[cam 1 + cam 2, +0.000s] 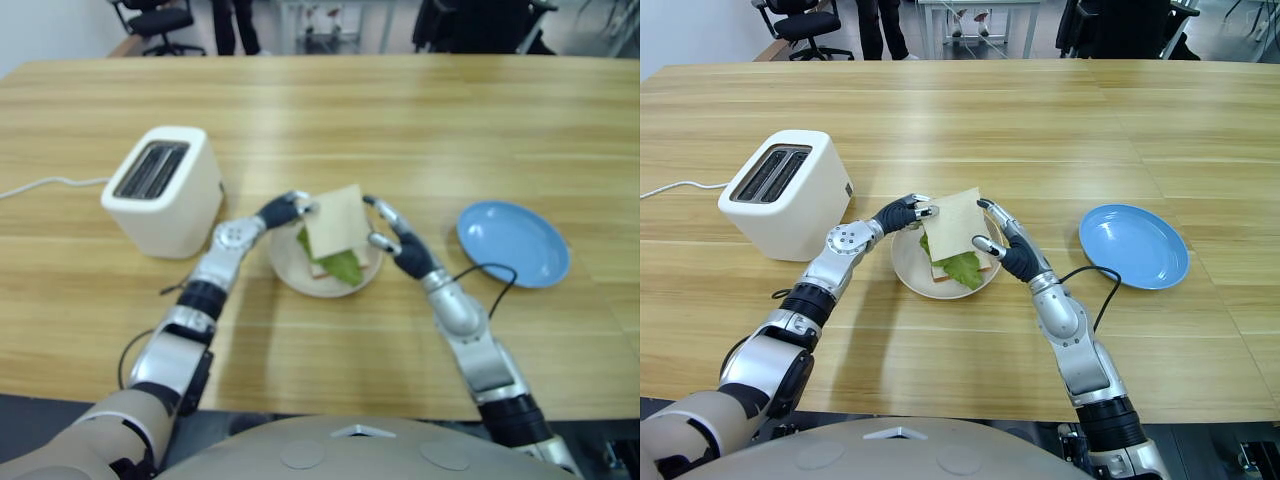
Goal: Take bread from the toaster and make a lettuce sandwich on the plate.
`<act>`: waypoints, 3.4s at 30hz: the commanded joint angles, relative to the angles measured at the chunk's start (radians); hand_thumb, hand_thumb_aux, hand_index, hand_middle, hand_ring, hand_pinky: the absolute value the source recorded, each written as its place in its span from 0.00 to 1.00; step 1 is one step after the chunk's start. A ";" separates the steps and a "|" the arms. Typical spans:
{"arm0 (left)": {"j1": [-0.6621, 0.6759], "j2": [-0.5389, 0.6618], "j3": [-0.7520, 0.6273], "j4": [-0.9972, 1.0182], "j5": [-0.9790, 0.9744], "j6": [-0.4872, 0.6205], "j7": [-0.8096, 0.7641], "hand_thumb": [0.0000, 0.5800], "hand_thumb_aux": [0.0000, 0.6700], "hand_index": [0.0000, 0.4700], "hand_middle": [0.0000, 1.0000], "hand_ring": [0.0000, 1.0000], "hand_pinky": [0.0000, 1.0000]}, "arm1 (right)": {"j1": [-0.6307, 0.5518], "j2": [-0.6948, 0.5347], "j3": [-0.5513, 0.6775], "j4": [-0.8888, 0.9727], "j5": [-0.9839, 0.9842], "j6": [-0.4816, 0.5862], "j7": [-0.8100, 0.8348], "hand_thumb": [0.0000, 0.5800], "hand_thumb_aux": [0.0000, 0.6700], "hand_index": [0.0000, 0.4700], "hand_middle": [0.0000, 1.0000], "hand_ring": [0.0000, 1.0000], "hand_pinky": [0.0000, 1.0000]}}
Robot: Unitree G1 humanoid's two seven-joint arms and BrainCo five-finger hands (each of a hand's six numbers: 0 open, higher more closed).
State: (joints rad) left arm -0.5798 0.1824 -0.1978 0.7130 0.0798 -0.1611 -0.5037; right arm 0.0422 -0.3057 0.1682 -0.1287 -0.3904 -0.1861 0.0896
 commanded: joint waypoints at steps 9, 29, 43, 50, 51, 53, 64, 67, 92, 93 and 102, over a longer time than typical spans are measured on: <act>-0.058 0.026 -0.052 0.197 0.142 -0.033 0.089 1.00 1.00 0.98 1.00 1.00 1.00 | -0.029 -0.036 0.078 0.025 -0.164 -0.034 -0.026 0.00 0.00 0.00 0.00 0.00 0.00; -0.112 0.013 -0.143 0.446 0.293 -0.079 0.230 1.00 1.00 0.98 1.00 1.00 1.00 | -0.288 -0.078 0.387 0.476 -0.590 -0.054 -0.103 0.00 0.00 0.00 0.00 0.00 0.00; -0.119 0.038 -0.150 0.399 0.337 -0.084 0.343 0.85 0.61 0.60 1.00 1.00 1.00 | -0.274 -0.072 0.542 0.612 -0.618 -0.022 0.096 0.00 0.00 0.00 0.00 0.00 0.00; -0.095 0.168 -0.058 0.031 0.457 -0.003 0.735 0.00 0.00 0.00 0.00 0.00 0.00 | -0.249 -0.078 0.551 0.581 -0.600 -0.014 0.138 0.00 0.00 0.00 0.00 0.00 0.00; -0.080 0.188 -0.043 -0.037 0.477 0.019 0.775 0.00 0.00 0.00 0.00 0.00 0.00 | -0.247 -0.078 0.551 0.580 -0.600 -0.011 0.140 0.00 0.00 0.00 0.00 0.00 0.00; -0.048 0.222 -0.023 -0.160 0.526 0.068 0.829 0.00 0.00 0.00 0.00 0.00 0.00 | -0.245 -0.077 0.550 0.576 -0.598 -0.007 0.144 0.00 0.00 0.00 0.00 0.00 0.00; 0.201 0.165 0.088 -0.477 0.162 0.074 0.483 0.00 0.00 0.00 0.00 0.00 0.00 | -0.239 -0.104 0.429 0.440 -0.489 -0.078 -0.014 0.00 0.00 0.00 0.00 0.00 0.00; 0.280 0.178 0.122 -0.593 0.035 0.089 0.350 0.11 0.06 0.06 0.71 0.71 0.71 | -0.218 -0.106 0.295 0.266 -0.398 -0.162 -0.169 0.00 0.00 0.00 0.00 0.00 0.00; 0.578 0.649 -0.207 -0.876 0.315 0.413 -0.249 1.00 1.00 0.98 1.00 1.00 1.00 | 0.133 -0.249 0.328 -0.129 -0.143 0.062 0.478 1.00 1.00 0.98 1.00 1.00 1.00; 0.560 0.630 -0.222 -0.846 0.327 0.409 -0.249 1.00 1.00 0.98 1.00 1.00 1.00 | 0.112 -0.227 0.346 -0.093 -0.147 0.058 0.475 1.00 1.00 0.98 1.00 1.00 1.00; 0.338 0.409 -0.290 -0.491 0.406 0.323 -0.131 1.00 1.00 0.98 1.00 1.00 1.00 | -0.175 -0.046 0.414 0.394 -0.218 -0.029 0.305 1.00 1.00 0.98 1.00 1.00 1.00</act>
State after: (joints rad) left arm -0.2200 0.6350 -0.4482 0.1054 0.4537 0.1812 -0.6737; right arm -0.1017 -0.3569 0.5653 0.1231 -0.5692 -0.2147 0.4388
